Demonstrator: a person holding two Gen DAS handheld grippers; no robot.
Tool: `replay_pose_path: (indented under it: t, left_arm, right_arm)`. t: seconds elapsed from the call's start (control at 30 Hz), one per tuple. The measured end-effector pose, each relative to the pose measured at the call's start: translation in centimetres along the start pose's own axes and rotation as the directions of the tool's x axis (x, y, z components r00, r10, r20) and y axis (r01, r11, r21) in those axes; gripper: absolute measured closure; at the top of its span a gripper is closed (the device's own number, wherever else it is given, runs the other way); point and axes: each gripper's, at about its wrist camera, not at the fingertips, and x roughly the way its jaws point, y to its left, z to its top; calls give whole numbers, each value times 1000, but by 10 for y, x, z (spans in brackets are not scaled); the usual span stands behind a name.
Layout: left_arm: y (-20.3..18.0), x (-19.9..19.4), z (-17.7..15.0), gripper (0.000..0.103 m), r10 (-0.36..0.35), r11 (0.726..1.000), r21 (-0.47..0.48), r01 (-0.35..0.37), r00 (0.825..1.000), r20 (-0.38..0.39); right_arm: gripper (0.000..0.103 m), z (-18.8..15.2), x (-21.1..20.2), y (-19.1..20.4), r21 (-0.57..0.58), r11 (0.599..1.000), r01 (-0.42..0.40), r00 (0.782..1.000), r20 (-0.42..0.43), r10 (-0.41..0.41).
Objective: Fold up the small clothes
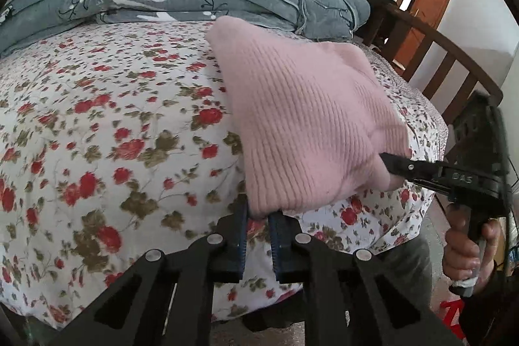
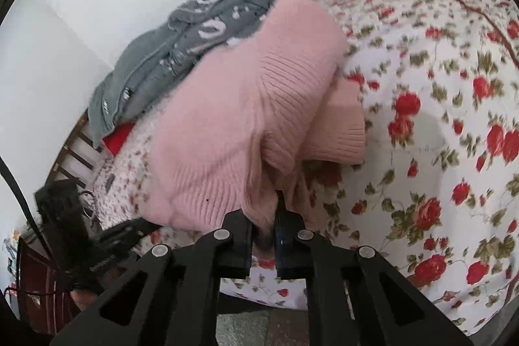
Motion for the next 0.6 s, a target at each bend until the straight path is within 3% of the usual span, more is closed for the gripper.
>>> replay_pose_path:
  t: [0.1, 0.2, 0.27, 0.3, 0.37, 0.43, 0.5, 0.6]
  left_arm:
    - [5, 0, -4, 92, -11, 1000, -15, 11, 1000, -25]
    - [0, -10, -9, 91, 65, 996, 60, -63, 997, -32]
    - [3, -23, -11, 81, 97, 992, 84, -96, 995, -17]
    - [8, -30, -10, 70, 94, 993, 76, -93, 996, -3]
    - [12, -44, -2, 54, 84, 995, 53, -87, 995, 45]
    - [4, -47, 8, 36, 63, 993, 96, -70, 995, 74]
    - [-13, -40, 12, 29, 74, 978, 190, -86, 995, 67]
    - [-34, -25, 6, 29, 182, 931, 304, -203, 979, 97]
  right_arm:
    - [92, -2, -5, -4, 5, 1000, 14, 1000, -2, -14]
    - [81, -3, -21, 14, -99, 992, 85, 996, -5, -85]
    - [79, -4, -40, 25, -168, 979, 116, 993, 30, -112]
    - [79, -3, -49, 29, -194, 972, 131, 991, 54, -123]
    - [72, 4, -65, 43, -247, 955, 161, 984, 117, -136]
    - [62, 13, -70, 56, -295, 943, 155, 982, 152, -114]
    - [62, 21, -66, 65, -313, 939, 140, 983, 160, -93]
    - [62, 25, -57, 65, -309, 943, 120, 985, 155, -74]
